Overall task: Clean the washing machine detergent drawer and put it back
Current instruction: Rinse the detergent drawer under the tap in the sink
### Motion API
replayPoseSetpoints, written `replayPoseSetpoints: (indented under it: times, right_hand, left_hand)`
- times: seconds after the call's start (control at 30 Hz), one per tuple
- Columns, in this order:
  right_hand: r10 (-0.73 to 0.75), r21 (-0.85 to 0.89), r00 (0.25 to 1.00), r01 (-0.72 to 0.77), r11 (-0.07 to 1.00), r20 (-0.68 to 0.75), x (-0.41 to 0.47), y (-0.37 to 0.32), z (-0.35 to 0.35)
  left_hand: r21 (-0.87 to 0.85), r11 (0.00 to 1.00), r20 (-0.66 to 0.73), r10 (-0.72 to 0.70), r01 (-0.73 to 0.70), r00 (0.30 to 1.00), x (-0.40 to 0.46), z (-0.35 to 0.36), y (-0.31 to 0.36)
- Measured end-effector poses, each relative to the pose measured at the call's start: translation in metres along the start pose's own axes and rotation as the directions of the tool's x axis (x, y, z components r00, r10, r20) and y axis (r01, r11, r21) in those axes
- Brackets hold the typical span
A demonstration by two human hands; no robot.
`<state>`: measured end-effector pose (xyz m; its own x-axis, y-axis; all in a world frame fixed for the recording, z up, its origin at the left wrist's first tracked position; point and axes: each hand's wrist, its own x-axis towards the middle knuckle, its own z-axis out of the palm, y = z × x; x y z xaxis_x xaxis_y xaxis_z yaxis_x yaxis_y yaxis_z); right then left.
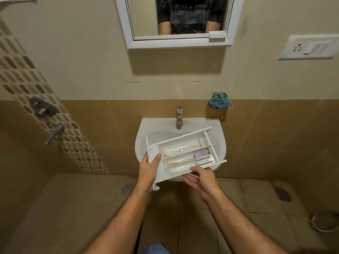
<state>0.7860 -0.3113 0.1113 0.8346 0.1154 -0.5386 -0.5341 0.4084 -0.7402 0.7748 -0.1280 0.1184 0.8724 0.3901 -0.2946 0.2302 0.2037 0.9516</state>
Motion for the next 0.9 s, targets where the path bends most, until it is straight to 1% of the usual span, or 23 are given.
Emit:
replayPoseSetpoints:
  times: [0.13, 0.17, 0.2, 0.27, 0.33, 0.4, 0.47, 0.53, 0.6, 0.7, 0.8, 0.9]
  right_hand:
    - [-0.018, 0.010, 0.998, 0.019, 1.000, -0.064, 0.032, -0.017, 0.023]
    - [-0.019, 0.003, 0.998, 0.019, 1.000, -0.058, 0.033, -0.019, 0.024]
    - [-0.016, -0.006, 0.999, 0.016, 1.000, -0.047, 0.032, -0.021, 0.024]
    - [-0.015, -0.006, 0.997, 0.015, 1.000, -0.078, 0.044, -0.023, 0.026]
    - [0.007, -0.031, 0.993, -0.011, 0.999, -0.115, 0.052, -0.023, 0.029]
    - [0.055, -0.078, 0.985, -0.069, 0.995, -0.164, 0.059, -0.024, 0.025]
    - [0.135, -0.163, 0.972, -0.167, 0.972, -0.190, 0.067, -0.027, 0.020]
    - [0.249, -0.232, 0.954, -0.284, 0.930, -0.168, 0.073, -0.032, 0.017]
    - [0.291, -0.279, 0.944, -0.325, 0.903, -0.157, 0.082, -0.038, 0.016]
    - [0.212, -0.328, 0.964, -0.256, 0.909, -0.164, 0.100, -0.053, 0.018]
    - [0.134, -0.373, 0.984, -0.169, 0.912, -0.118, 0.123, -0.077, 0.026]
    - [0.063, -0.434, 0.995, -0.089, 0.896, -0.074, 0.150, -0.105, 0.037]
  left_hand:
    - [0.102, 0.995, 0.022, -0.024, 0.022, 0.999, 0.058, 0.005, 0.014]
    - [0.123, 0.992, 0.020, -0.019, 0.017, 1.000, 0.062, 0.007, 0.014]
    - [0.134, 0.991, 0.015, -0.008, 0.006, 1.000, 0.064, 0.007, 0.015]
    - [0.151, 0.989, 0.038, -0.005, -0.001, 0.999, 0.084, 0.012, 0.018]
    - [0.161, 0.986, 0.058, -0.045, 0.035, 0.997, 0.102, 0.015, 0.014]
    - [0.173, 0.982, 0.069, -0.094, 0.081, 0.993, 0.113, 0.019, 0.010]
    - [0.190, 0.974, 0.082, -0.142, 0.124, 0.987, 0.125, 0.020, 0.004]
    - [0.211, 0.960, 0.076, -0.205, 0.186, 0.976, 0.136, 0.021, -0.001]
    - [0.237, 0.945, 0.067, -0.248, 0.226, 0.967, 0.146, 0.024, -0.003]
    - [0.258, 0.940, 0.072, -0.249, 0.223, 0.966, 0.159, 0.029, -0.005]
    - [0.212, 0.955, 0.095, -0.233, 0.209, 0.968, 0.173, 0.037, -0.003]
    - [0.199, 0.961, 0.079, -0.211, 0.192, 0.974, 0.185, 0.046, -0.003]
